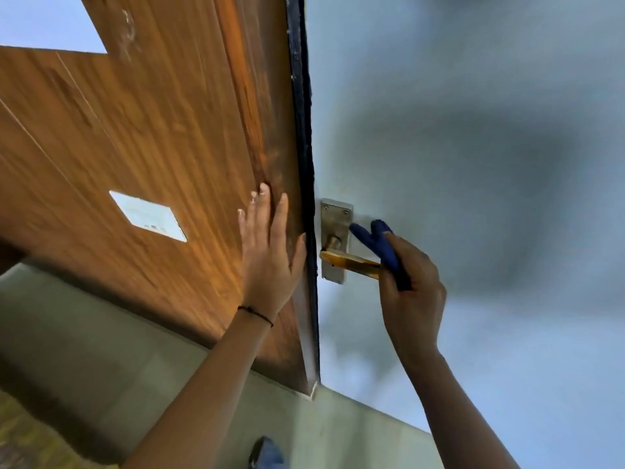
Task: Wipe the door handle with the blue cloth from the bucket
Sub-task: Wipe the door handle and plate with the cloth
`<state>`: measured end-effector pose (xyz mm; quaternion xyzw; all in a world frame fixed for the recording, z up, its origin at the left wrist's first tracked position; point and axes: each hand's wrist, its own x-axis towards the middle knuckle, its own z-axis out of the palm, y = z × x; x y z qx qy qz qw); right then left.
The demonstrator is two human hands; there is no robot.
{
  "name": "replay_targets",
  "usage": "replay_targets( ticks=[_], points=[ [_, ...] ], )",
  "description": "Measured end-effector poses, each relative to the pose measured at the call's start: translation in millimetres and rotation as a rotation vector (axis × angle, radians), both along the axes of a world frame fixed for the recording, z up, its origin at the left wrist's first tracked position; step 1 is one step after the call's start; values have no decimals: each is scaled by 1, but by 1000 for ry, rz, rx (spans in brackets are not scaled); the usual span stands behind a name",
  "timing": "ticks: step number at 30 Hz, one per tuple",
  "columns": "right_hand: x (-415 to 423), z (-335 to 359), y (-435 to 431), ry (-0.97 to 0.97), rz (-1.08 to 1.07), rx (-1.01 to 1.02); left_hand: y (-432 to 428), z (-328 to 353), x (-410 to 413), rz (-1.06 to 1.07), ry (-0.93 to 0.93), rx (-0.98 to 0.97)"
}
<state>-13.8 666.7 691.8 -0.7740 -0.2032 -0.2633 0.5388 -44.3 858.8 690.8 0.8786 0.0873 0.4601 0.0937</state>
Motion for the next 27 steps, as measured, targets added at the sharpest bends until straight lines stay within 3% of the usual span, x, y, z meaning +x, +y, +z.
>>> replay_targets(
  ticks=[3, 8, 14, 21, 27],
  points=[
    [4, -17, 31, -148, -78, -197, 26, -8, 27, -17, -63, 151],
    [3, -31, 77, -96, -173, -421, 50, -22, 44, -128, -168, 341],
    [-14, -31, 100, 15, -197, -568, 67, -29, 38, -342, -170, 353],
    [-5, -17, 98, -14, -328, -879, 72, -30, 37, -409, -188, 332],
    [-1, -5, 64, 86, -360, -842, 73, -31, 37, -410, -181, 349]
  ],
)
